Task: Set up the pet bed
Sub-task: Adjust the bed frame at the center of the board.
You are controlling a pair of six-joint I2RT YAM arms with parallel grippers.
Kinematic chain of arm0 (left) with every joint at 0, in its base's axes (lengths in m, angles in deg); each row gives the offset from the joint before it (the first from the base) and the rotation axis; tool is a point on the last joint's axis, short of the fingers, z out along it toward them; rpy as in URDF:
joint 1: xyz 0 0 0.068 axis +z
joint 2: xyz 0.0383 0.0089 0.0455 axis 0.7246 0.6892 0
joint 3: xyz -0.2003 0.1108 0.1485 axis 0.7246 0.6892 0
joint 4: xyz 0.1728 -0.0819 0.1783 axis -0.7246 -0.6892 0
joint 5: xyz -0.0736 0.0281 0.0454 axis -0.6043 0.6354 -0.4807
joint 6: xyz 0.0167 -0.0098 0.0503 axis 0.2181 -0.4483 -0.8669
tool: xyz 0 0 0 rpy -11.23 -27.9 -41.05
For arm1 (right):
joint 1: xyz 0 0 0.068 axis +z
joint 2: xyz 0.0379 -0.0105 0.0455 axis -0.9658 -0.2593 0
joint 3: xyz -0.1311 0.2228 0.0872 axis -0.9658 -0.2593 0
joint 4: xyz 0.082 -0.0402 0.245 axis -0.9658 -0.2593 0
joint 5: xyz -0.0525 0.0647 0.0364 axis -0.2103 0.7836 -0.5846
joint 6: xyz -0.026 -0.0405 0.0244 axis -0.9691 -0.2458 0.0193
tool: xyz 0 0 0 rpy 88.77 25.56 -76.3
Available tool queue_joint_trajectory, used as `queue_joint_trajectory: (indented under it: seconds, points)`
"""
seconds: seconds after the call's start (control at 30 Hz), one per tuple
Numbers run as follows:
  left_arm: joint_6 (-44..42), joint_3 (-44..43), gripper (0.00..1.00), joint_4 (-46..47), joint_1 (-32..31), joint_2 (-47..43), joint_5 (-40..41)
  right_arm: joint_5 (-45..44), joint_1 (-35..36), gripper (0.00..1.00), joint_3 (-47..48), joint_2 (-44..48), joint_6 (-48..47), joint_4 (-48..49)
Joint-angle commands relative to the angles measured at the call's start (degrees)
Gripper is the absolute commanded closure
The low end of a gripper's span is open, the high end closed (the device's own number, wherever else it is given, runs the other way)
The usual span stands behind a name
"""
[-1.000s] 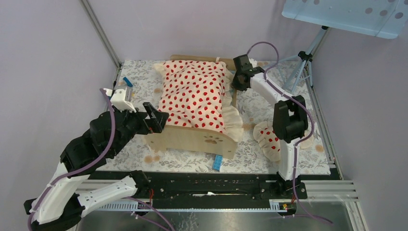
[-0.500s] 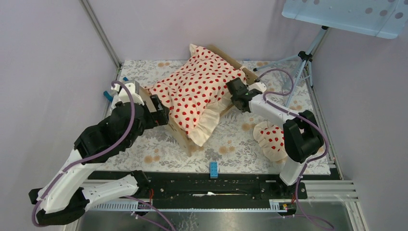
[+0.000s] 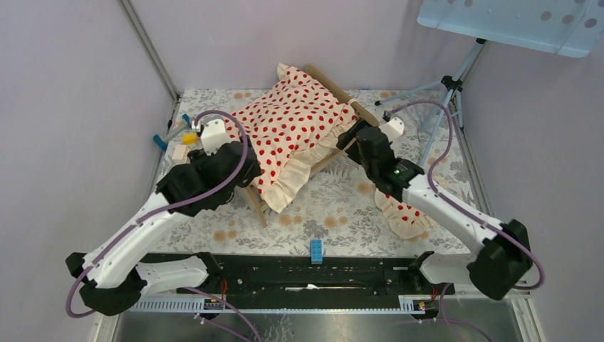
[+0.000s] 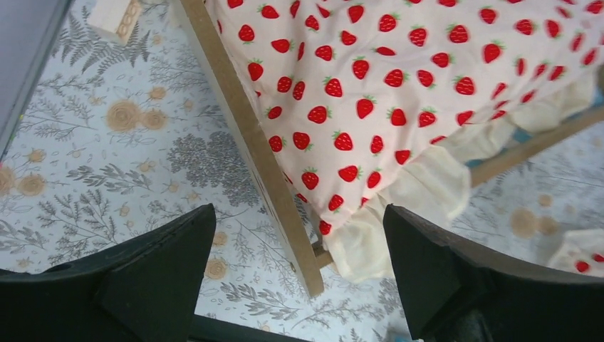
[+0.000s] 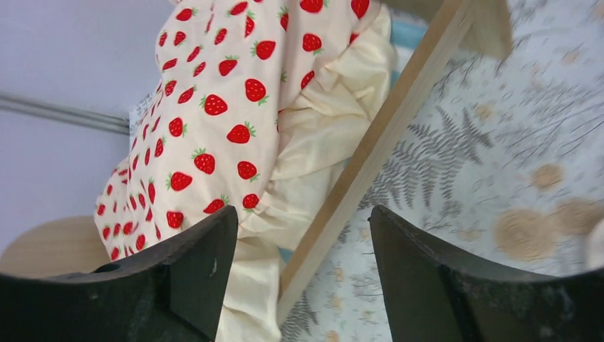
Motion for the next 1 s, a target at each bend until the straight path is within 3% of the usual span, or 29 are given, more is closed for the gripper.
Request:
queue_joint_trajectory:
  seconds: [0.0,0.17,0.27,0.4,0.43,0.57,0.67,0.87,0.97]
  points:
    - [-3.3,2.58,0.04,5.01,7.46,1.09,-1.47,-1.34,-1.38,0.23,-1.42,7.02,-19.74,-1.28]
    - [-11.22,6.82,0.06,13.08,19.86,2.82,-13.2,8.59,-13.01,0.15,5.02,4.69,-31.05,-5.79]
    - [-13.72,7.95,0.07,15.44,22.66,4.9,-17.87,13.9,-19.16,0.14,11.3,-1.81,-33.57,-11.32]
    - [-16.15,9.26,0.09,18.29,24.09,7.52,-21.24,17.03,-20.79,0.14,13.73,-5.44,-34.08,-12.49]
    - [-16.54,9.3,0.13,18.37,24.72,8.12,-21.47,17.97,-20.85,0.14,12.6,-5.38,-33.63,-11.75]
    - [-20.51,9.48,0.45,18.48,27.05,8.37,-23.28,19.35,-20.86,0.14,8.06,-3.8,-31.83,-8.4]
    - [-25.86,10.81,0.55,20.01,28.11,5.9,-27.18,19.31,-20.99,0.14,6.72,-3.92,-32.41,-8.0]
    - [-36.21,11.62,1.0,20.06,31.08,3.72,-37.48,21.11,-21.21,0.13,4.5,-2.7,-33.72,-7.37]
    - [-40.12,11.31,1.0,18.73,32.04,4.29,-40.46,20.62,-21.3,0.13,3.02,-0.71,-34.93,-7.29]
